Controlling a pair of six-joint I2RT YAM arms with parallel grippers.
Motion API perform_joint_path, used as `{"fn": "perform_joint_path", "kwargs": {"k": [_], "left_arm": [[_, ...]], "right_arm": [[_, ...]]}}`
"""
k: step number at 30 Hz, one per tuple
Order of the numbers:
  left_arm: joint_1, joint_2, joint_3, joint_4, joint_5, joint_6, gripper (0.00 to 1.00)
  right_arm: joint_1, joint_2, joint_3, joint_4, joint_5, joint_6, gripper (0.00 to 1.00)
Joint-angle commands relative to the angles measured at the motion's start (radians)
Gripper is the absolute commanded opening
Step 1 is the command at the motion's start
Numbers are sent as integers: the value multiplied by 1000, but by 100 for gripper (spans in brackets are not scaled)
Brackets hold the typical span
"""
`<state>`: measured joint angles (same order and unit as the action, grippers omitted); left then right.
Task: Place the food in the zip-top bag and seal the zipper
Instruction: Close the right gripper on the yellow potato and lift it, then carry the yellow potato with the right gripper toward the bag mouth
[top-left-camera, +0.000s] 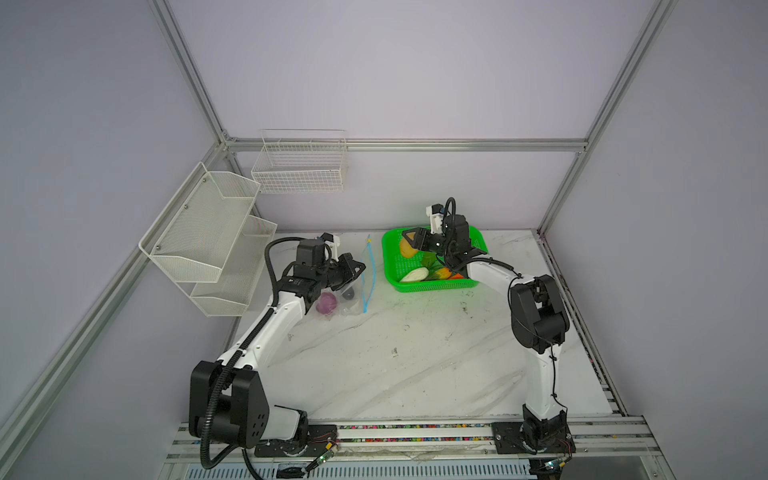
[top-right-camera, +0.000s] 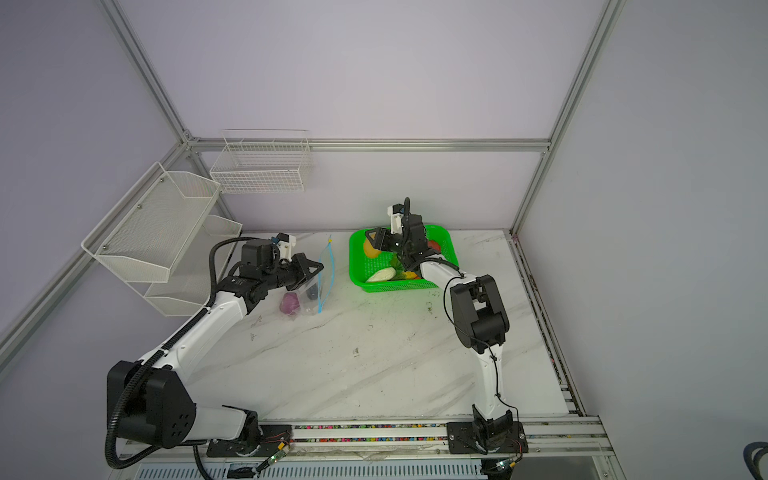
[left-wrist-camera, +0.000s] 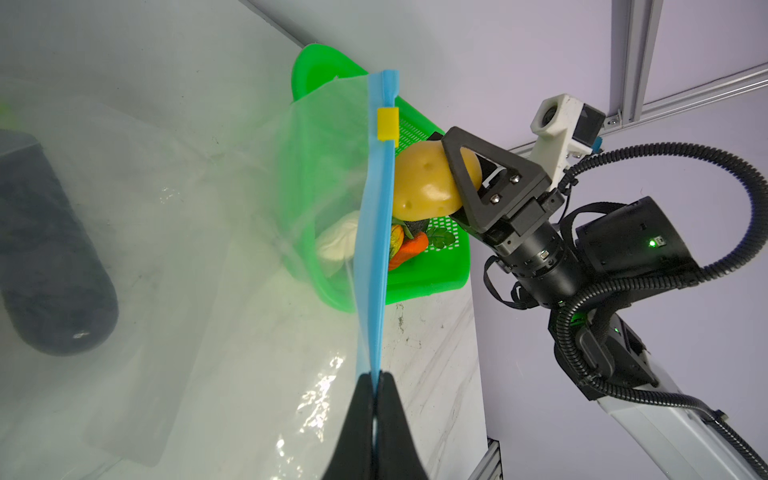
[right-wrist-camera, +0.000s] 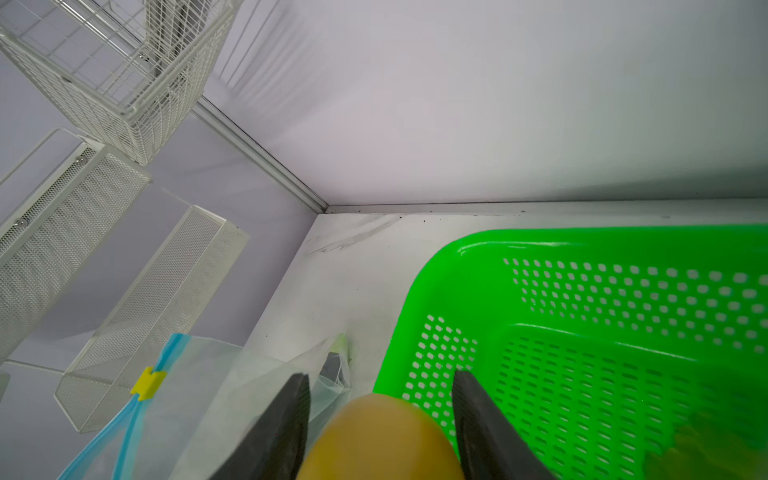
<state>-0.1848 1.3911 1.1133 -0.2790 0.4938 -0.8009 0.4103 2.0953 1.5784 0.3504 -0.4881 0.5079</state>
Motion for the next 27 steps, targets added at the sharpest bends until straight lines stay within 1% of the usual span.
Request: {"fn": "perform_joint_path", "kwargs": {"k": [1, 4, 8, 10, 16, 17, 20, 22, 27], "left_arm": [[-3, -18, 43, 16, -1, 14, 0], [-4, -18, 43, 16, -8, 14, 0], [-2, -14, 51, 16, -9, 15, 0], [-2, -12, 57, 11, -12, 17, 0], [0, -17, 61, 11, -22, 14, 0], [1, -15, 59, 13, -21, 10, 0], [-2, -17, 59, 13, -15, 8, 0], [-1, -23, 56, 12, -17, 7, 0], [-1, -33, 49, 13, -20, 8, 0]], "right_arm": [[4, -102, -66, 206, 32, 127, 31], [24, -171, -151, 310, 49, 185, 30], [71, -251, -255, 447, 88, 249, 27], [110, -290, -317, 539, 125, 272, 27], [248, -348, -442, 699, 290, 288, 26], [268, -347, -454, 714, 320, 292, 26], [302, -328, -463, 739, 357, 296, 21], [316, -309, -454, 753, 356, 303, 19], [349, -271, -434, 745, 369, 297, 18]]}}
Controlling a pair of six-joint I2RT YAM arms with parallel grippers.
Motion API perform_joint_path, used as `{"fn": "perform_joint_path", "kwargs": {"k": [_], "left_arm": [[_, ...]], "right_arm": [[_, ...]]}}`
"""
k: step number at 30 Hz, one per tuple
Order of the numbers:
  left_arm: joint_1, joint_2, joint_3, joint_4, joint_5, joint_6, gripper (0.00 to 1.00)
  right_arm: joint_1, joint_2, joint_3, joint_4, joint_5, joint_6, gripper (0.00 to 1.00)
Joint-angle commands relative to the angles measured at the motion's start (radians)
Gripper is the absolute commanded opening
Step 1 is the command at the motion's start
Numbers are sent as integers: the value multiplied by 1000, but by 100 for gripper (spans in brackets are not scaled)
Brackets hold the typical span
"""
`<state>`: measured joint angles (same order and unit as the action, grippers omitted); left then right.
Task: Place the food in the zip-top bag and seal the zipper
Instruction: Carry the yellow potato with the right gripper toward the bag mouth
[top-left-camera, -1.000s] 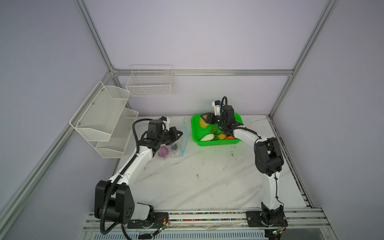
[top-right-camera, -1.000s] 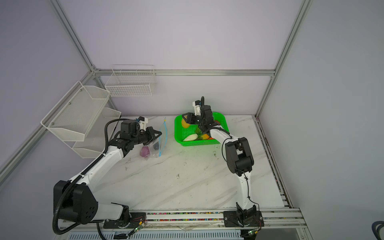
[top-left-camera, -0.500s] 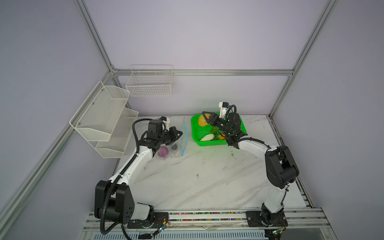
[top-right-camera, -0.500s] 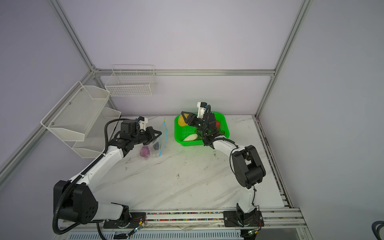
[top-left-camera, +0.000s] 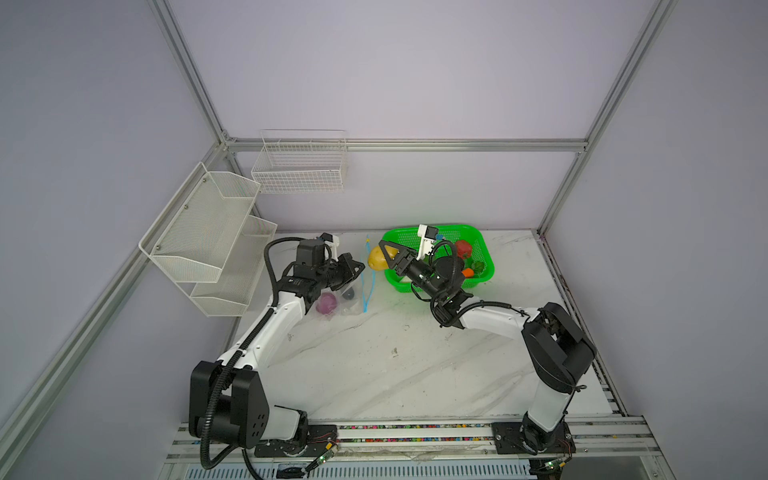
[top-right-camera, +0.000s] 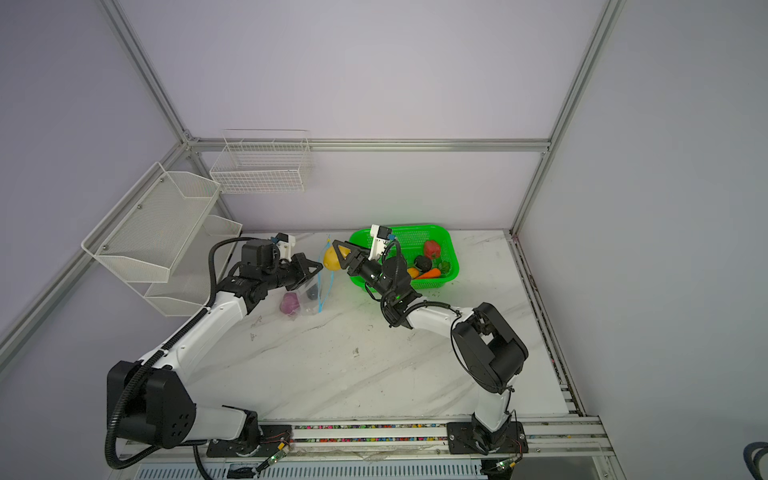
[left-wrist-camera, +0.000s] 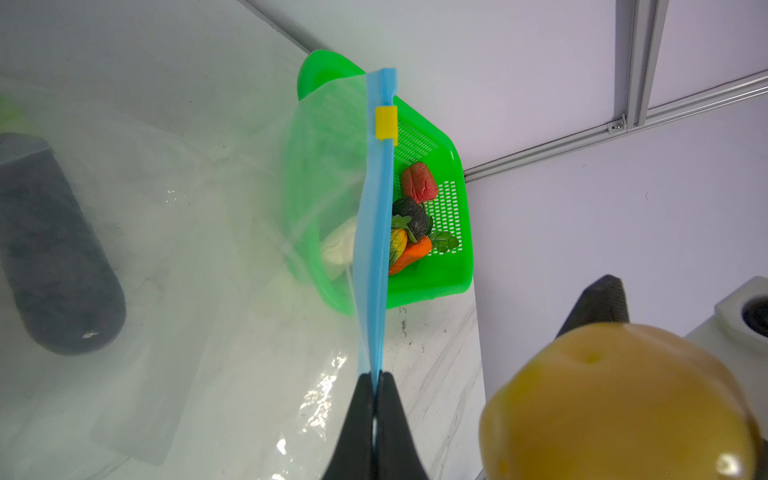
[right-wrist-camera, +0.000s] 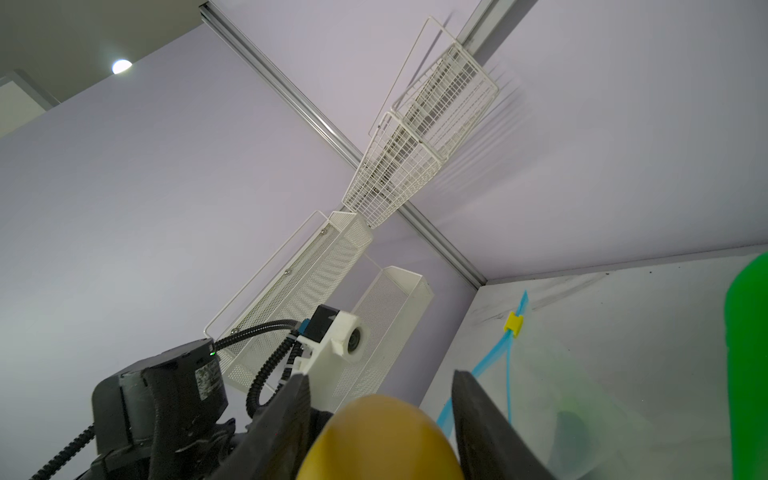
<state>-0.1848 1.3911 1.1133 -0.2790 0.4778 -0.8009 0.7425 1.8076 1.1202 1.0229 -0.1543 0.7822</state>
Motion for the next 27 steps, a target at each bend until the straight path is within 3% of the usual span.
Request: {"fn": "perform_joint_path", "kwargs": {"k": [1, 27], "left_arm": [[0, -33, 49, 13, -4, 8, 0], [0, -73, 56, 15, -1, -3, 0]], "right_arm": [[21, 25, 27, 69, 39, 22, 18], [47, 115, 44, 36, 75, 9, 16]]}}
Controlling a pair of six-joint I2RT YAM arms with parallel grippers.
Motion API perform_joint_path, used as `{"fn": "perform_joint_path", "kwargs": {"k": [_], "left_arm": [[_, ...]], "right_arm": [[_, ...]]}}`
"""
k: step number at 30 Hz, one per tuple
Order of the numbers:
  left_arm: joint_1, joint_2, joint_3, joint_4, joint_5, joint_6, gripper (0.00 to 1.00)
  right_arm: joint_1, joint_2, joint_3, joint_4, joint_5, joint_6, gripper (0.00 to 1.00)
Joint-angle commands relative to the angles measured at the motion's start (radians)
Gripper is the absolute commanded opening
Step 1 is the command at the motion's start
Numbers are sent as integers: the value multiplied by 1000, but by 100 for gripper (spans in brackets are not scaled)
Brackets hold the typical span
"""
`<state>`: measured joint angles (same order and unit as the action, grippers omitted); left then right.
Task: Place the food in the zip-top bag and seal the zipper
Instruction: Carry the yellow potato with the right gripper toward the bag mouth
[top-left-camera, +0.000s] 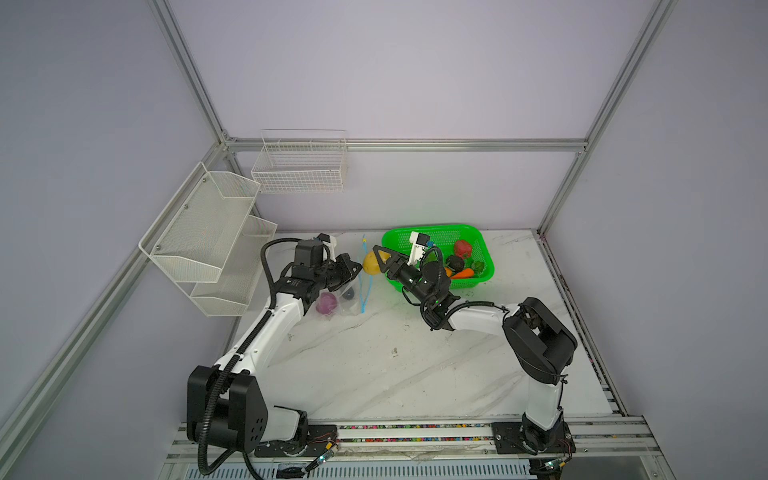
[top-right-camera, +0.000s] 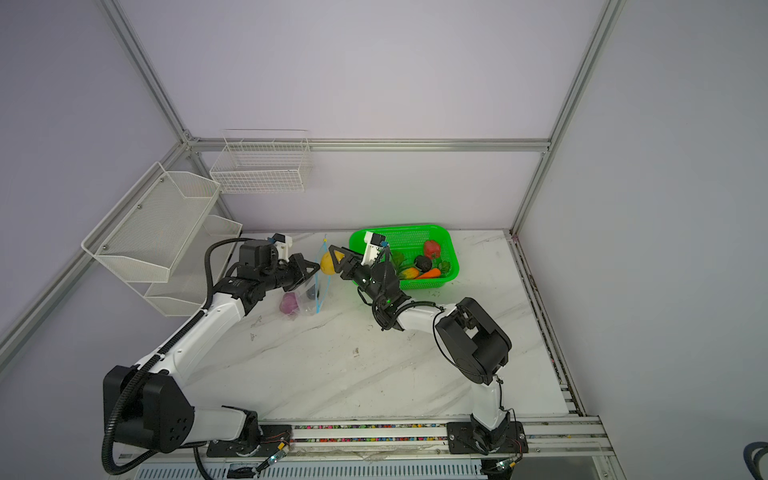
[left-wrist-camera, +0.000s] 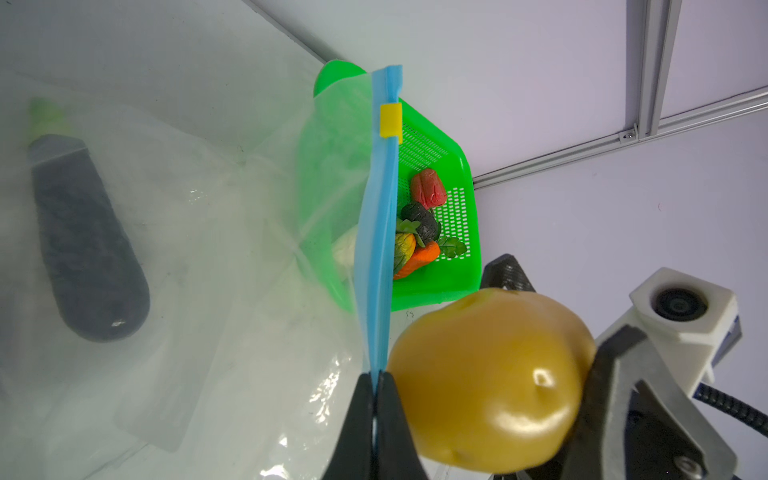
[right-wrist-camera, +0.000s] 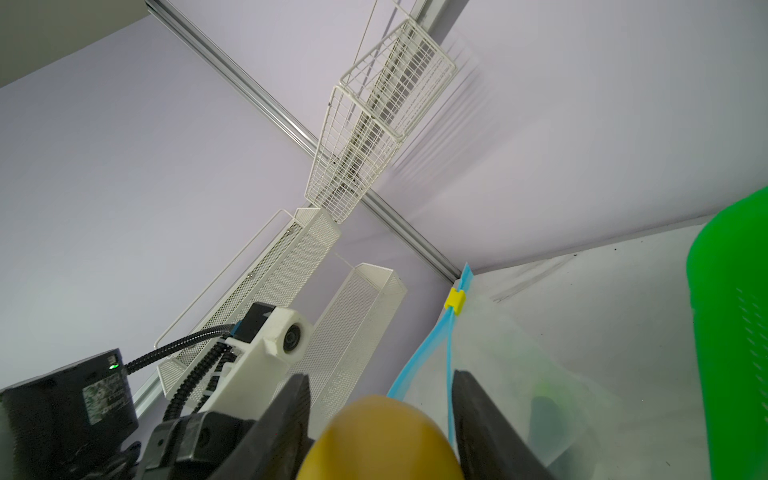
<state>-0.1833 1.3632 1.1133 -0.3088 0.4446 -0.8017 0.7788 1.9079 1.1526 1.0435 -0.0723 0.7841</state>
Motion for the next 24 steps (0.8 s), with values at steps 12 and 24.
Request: {"fn": "perform_joint_path", "kwargs": {"k": [12, 24], "left_arm": [[-2, -65, 74, 43, 42, -11, 0], [-4, -90, 94, 35, 42, -13, 0]], "right_arm": [[11, 4, 2, -11, 5, -9, 15], [16, -13, 21, -117, 23, -84, 14]]}}
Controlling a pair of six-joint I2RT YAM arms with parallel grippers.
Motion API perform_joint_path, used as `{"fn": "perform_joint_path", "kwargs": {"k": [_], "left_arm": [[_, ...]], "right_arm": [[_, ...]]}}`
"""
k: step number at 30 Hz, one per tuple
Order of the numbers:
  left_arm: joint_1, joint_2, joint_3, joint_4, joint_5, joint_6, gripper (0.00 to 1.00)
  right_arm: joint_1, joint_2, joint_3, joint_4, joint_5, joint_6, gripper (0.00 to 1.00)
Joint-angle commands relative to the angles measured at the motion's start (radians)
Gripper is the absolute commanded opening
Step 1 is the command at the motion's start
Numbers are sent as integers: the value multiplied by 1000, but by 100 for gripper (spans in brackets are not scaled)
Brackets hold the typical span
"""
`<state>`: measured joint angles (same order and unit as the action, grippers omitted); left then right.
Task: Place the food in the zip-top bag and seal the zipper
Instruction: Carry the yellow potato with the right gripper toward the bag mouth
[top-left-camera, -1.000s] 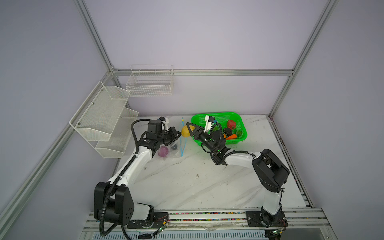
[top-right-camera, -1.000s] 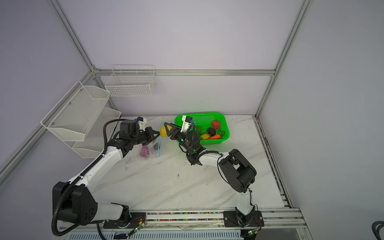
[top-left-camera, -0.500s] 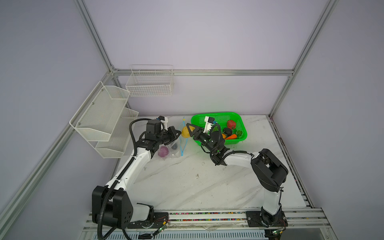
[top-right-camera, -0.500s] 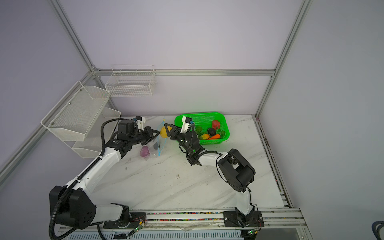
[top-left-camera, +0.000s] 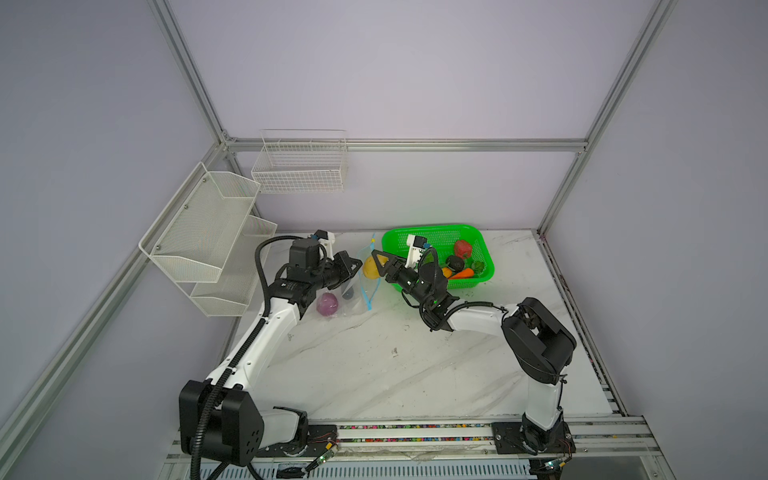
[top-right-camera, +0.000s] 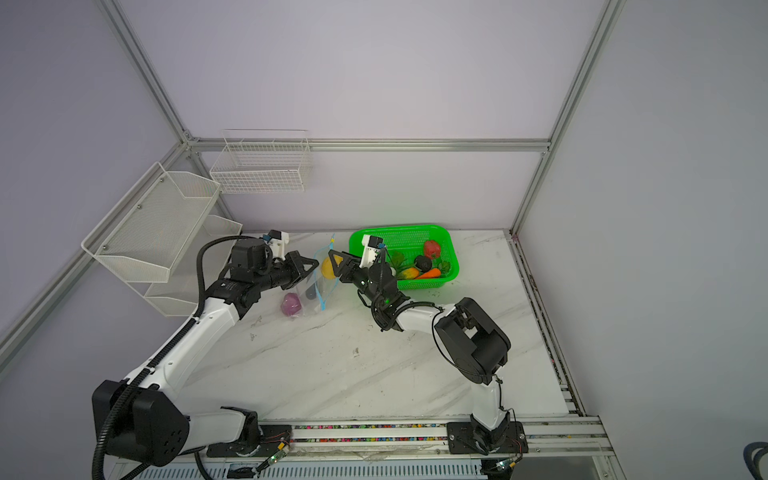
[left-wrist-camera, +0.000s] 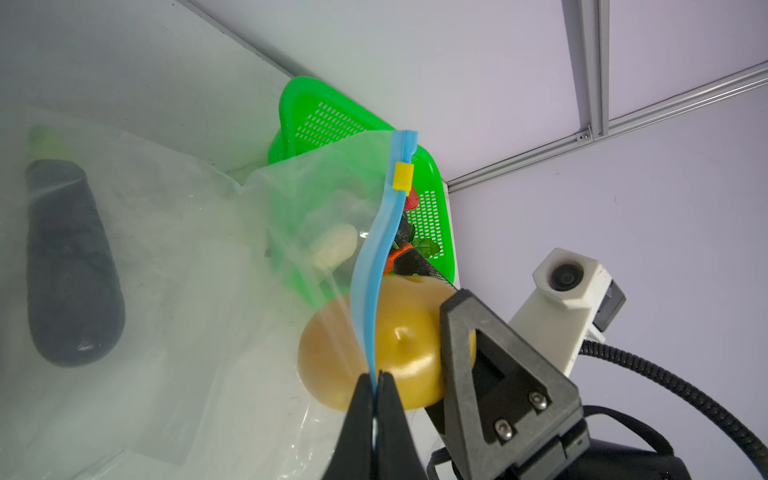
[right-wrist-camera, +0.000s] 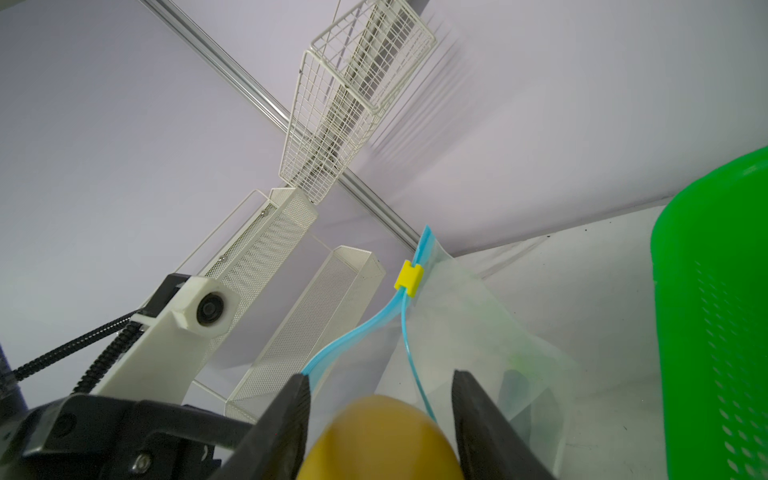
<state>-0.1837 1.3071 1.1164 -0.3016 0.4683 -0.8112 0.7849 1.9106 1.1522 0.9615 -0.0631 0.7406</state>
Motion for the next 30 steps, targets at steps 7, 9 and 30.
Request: {"fn": "perform_joint_path", "kwargs": {"k": [7, 9, 30], "left_arm": [[-6, -22, 97, 27, 23, -5, 0], [-8, -23, 100, 28, 23, -5, 0], [-13, -57, 82, 22, 33, -9, 0]], "right_arm": [[35, -30, 56, -117, -7, -158, 13], [45, -33, 63, -150, 11, -196, 13], [51, 34, 187, -331, 5, -323, 18]]}}
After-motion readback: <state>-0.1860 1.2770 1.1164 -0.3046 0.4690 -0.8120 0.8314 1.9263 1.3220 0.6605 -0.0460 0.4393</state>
